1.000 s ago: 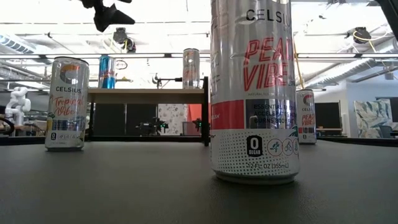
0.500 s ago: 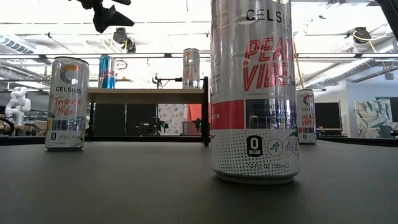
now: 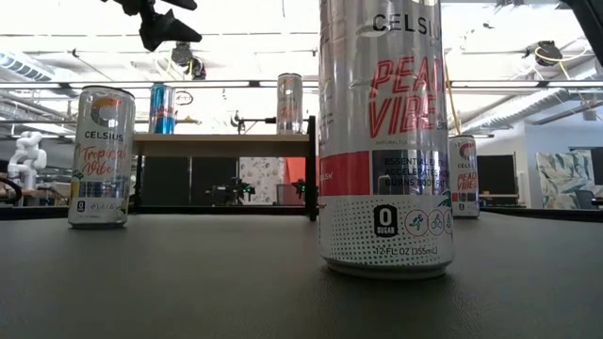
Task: Place canned beverage on shelf
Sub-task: Put the top red soda can on the shelf
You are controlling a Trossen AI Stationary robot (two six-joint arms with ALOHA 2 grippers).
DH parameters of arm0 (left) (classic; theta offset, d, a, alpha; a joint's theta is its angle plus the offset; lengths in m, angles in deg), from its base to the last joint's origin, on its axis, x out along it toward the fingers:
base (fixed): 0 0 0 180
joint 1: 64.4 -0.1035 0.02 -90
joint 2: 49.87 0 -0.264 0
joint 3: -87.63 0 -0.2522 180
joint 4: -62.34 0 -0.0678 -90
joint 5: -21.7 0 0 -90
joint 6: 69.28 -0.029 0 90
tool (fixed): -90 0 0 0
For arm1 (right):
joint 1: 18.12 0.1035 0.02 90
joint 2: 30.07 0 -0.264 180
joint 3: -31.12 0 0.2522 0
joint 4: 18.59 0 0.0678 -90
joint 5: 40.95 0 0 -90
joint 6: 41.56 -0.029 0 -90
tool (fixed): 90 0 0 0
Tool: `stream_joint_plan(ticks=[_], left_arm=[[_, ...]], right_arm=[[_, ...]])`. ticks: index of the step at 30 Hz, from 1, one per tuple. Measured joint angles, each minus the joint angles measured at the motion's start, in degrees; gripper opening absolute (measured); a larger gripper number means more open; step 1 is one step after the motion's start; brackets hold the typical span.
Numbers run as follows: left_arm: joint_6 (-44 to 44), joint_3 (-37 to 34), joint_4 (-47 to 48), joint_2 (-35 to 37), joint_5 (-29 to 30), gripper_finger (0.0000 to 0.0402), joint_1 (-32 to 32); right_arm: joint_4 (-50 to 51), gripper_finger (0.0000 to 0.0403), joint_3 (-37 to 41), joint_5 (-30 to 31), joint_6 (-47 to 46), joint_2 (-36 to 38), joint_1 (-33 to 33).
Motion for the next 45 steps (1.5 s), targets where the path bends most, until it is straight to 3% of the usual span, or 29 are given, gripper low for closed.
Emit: stream_joint_plan(ticks=[3, 5, 12, 29, 39, 45], left_arm=[[0.00, 0.00, -0.02, 0.00, 0.00, 0.0292, 0.00], [0.02, 0.00, -0.02, 0.00, 0.09, 0.0292, 0.00], [0.02, 0.00, 0.08, 0.00, 1.70, 0.0292, 0.00], [0.00, 0.00, 3.36, 0.00, 1.70, 0.0292, 0.00], [0.02, -0.02, 4.63, -0.02, 1.70, 0.0292, 0.00], [0.11, -0.02, 4.63, -0.02, 1.70, 0.0292, 0.00]], right_arm=[[-1.35, 0.0380, 0.00, -7.87, 0.26, -0.04, -1.86], [-1.84, 0.0380, 0.00, -9.32, 0.01, -0.06, -3.15], [-2.62, 0.0380, -0.02, -9.37, -0.96, -2.32, -6.77], [-0.61, 0.0380, 0.00, -9.50, 4.11, -15.66, -9.02], [1.32, 0.0380, 0.00, -9.70, 3.51, -13.32, -9.33], [1.51, 0.0380, 0.00, -14.13, 3.63, -10.37, -10.28]])
